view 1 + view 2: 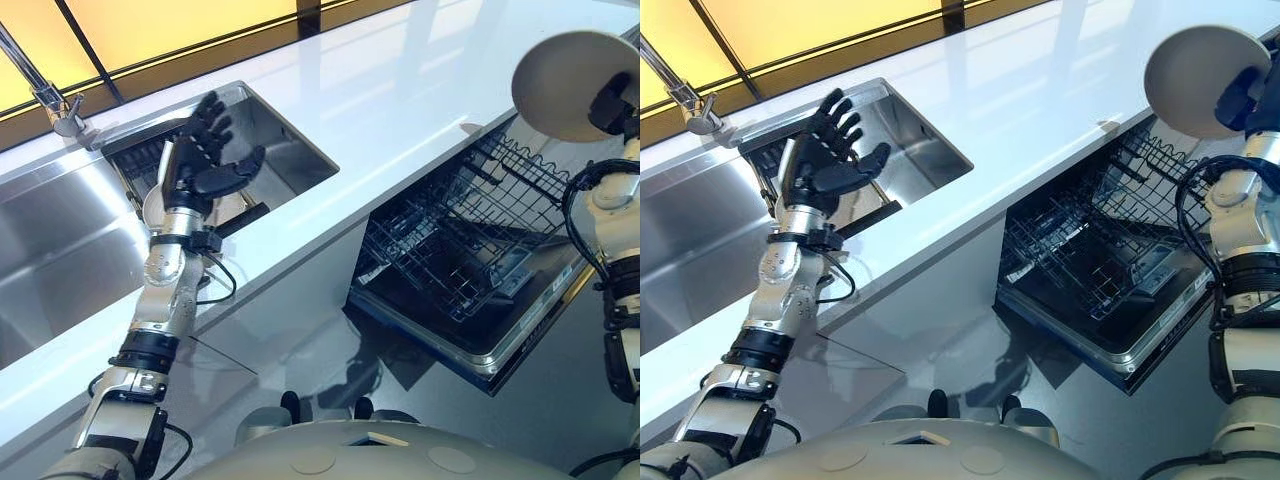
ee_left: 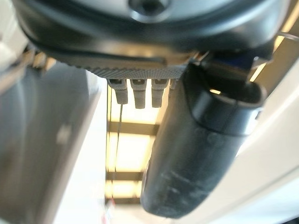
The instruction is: Pick up plates and place into dishwasher.
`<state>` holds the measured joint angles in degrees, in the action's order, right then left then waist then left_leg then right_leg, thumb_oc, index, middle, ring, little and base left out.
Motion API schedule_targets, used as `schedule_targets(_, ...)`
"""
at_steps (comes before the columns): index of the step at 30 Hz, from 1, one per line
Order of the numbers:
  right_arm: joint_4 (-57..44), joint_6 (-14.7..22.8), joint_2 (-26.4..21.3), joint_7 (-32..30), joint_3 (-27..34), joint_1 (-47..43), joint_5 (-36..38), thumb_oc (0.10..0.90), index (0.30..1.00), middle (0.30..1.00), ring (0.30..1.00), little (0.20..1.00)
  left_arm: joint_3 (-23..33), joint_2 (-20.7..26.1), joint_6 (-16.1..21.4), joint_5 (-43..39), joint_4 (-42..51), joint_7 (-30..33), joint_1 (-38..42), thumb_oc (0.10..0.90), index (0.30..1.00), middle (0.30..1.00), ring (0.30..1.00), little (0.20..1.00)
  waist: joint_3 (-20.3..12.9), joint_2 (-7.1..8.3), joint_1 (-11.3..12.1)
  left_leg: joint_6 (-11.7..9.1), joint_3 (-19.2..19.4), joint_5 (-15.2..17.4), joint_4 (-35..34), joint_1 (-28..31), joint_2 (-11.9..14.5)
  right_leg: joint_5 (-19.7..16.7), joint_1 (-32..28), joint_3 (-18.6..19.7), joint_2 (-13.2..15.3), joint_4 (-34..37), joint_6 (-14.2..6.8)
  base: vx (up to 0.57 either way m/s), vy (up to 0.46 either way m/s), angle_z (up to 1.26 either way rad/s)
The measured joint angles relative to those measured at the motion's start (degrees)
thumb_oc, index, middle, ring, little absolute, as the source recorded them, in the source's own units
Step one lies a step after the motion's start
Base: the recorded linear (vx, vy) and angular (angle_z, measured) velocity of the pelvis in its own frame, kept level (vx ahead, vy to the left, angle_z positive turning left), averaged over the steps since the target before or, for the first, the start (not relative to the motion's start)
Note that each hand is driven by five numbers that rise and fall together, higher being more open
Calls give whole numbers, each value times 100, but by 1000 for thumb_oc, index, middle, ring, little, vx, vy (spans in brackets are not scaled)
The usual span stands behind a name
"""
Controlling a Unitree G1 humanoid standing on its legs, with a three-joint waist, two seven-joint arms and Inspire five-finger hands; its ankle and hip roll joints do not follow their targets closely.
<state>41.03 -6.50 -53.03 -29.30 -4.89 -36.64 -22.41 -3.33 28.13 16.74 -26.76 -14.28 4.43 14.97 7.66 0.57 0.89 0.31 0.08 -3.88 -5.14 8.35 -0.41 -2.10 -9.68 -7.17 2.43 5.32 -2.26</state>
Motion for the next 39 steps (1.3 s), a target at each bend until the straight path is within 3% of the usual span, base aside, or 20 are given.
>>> schedule_targets(7, 648, -244, -85, 40, 657, 361, 96, 100, 300, 300, 300, 200, 477, 387, -309, 515, 37, 175, -109, 800, 900, 900, 900, 900, 260, -33, 82, 27, -305, -65, 2, -96, -84, 83, -48, -193, 66, -2, 2, 73, -46, 23)
schedule_targets(12, 960, -208, -85, 145, 681, 517, 93, 100, 300, 300, 300, 200, 783, 653, -312, 845, 25, 73, -174, 800, 900, 900, 900, 900, 436, -61, 150, 41, -416, -84, 5, -123, -128, 109, -66, -284, 95, -3, -20, 99, -26, 12)
schedule_targets(22, 1446, -155, -86, 390, 680, 439, 46, 100, 300, 300, 300, 200, 820, 1329, -336, 1105, -579, -512, -191, 800, 900, 900, 900, 900, 757, -233, 303, -9, -626, -128, 68, -325, -161, 196, -27, -300, 77, -5, -5, 58, -47, 14)
schedule_targets(29, 1968, -232, -95, 487, 603, -415, 28, 100, 300, 300, 300, 200, 817, 1849, -304, 896, -739, -669, -4, 800, 900, 900, 900, 900, 1221, -350, 384, -55, -688, -98, 469, -1047, -143, 142, 545, -297, 31, -154, 66, -134, -19, 5)
schedule_targets(33, 2096, -257, -217, 486, 103, -1219, -30, 100, 300, 300, 300, 200, 811, 2076, -190, 631, -739, -636, 498, 800, 900, 900, 900, 900, 1567, -505, 458, -66, -676, -97, 807, -1648, -93, 148, 1182, -270, -1, -559, 72, -209, 19, -4)
schedule_targets(39, 1959, -131, -218, 786, -608, -1730, -545, 100, 300, 300, 300, 200, 825, 2299, -20, 409, -673, -574, 1152, 800, 900, 900, 900, 900, 2090, -509, 607, -83, -615, -122, 1100, -2121, -74, 276, 1831, -200, 15, -1170, 122, -60, 32, -5)
